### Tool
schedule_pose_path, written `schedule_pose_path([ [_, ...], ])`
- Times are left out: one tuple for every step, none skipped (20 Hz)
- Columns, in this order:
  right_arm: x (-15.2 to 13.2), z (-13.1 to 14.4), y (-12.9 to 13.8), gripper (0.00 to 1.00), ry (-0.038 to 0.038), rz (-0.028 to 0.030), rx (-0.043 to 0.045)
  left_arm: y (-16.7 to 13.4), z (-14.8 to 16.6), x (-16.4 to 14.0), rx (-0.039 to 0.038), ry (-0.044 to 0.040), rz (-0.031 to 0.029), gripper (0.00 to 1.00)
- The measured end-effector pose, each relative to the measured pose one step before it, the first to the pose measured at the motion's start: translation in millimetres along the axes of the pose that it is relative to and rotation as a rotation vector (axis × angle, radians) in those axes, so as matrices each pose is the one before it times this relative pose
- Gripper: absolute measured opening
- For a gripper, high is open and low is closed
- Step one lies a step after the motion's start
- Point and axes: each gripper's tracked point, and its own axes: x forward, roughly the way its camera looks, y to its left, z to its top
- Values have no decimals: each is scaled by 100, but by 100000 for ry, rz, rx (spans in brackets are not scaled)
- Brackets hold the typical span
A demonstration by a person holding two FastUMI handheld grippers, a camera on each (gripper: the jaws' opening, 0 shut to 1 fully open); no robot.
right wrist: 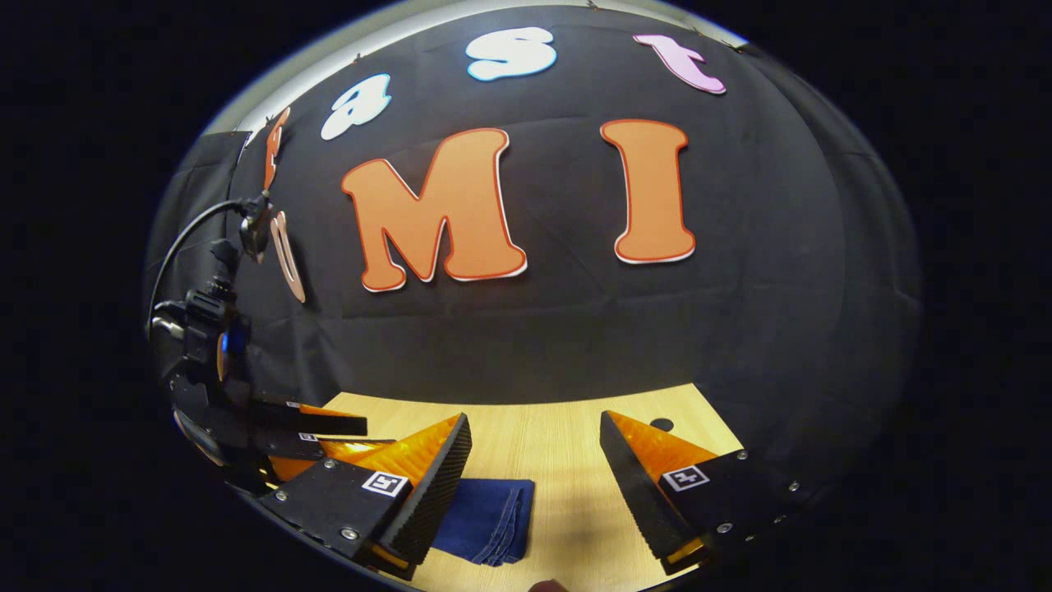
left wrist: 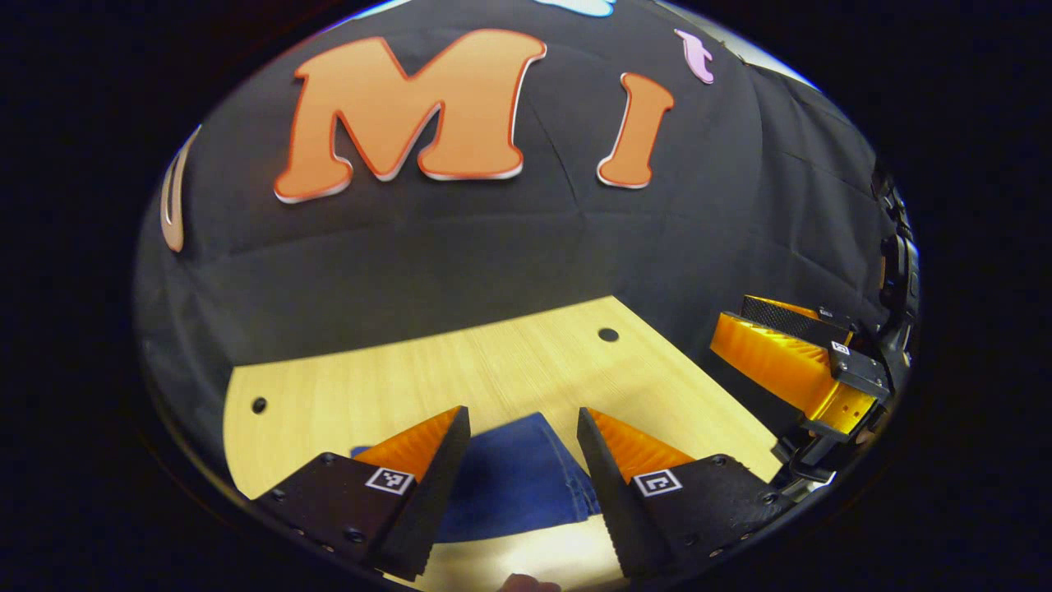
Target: Grasp the waist and the cuffs of the jeans and fold them to make the two legs overlap; first hold the waist and fold one-third of the jeans toward the cuffs, then hold the cuffs and fold the remaining one-third in the same direction to finish folding.
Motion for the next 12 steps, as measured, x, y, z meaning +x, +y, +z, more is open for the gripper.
schedule_pose_path([
  [-72,772,550,96,-2230,37,-1359,402,753,-959,-229,-3898,2389,82],
  [-40,893,785,96,-2248,824,-1493,642,1119,-1152,-685,-3800,2438,82],
  [-218,1018,835,96,-2680,684,-1975,900,1508,-1312,-445,-4582,2600,83],
  [-167,1109,888,96,-2958,862,-2556,944,1144,-1189,202,-4062,3299,83],
  [-101,904,812,96,-2545,725,-2711,1202,1129,-1211,582,-4067,2588,87],
  [-32,798,889,96,-2147,1437,-2584,765,907,-977,646,-1169,2582,90],
  [-83,851,1226,96,-1897,1864,-2683,518,943,-1052,-26,-1407,2465,93],
  [-118,896,1084,96,-1943,1550,-2489,558,1240,-705,-145,-3261,2256,88],
  [-122,888,974,96,-2226,1262,-2663,705,1359,-922,-131,-3426,2959,93],
  [-54,961,812,96,-2793,720,-1960,1028,1497,-1128,215,-4999,3825,89],
  [-27,913,822,96,-2183,433,-1315,1008,1319,-1032,-109,-4900,3521,93],
  [-229,725,1069,96,-2394,1698,-550,996,904,-1026,80,-4209,3812,93],
])
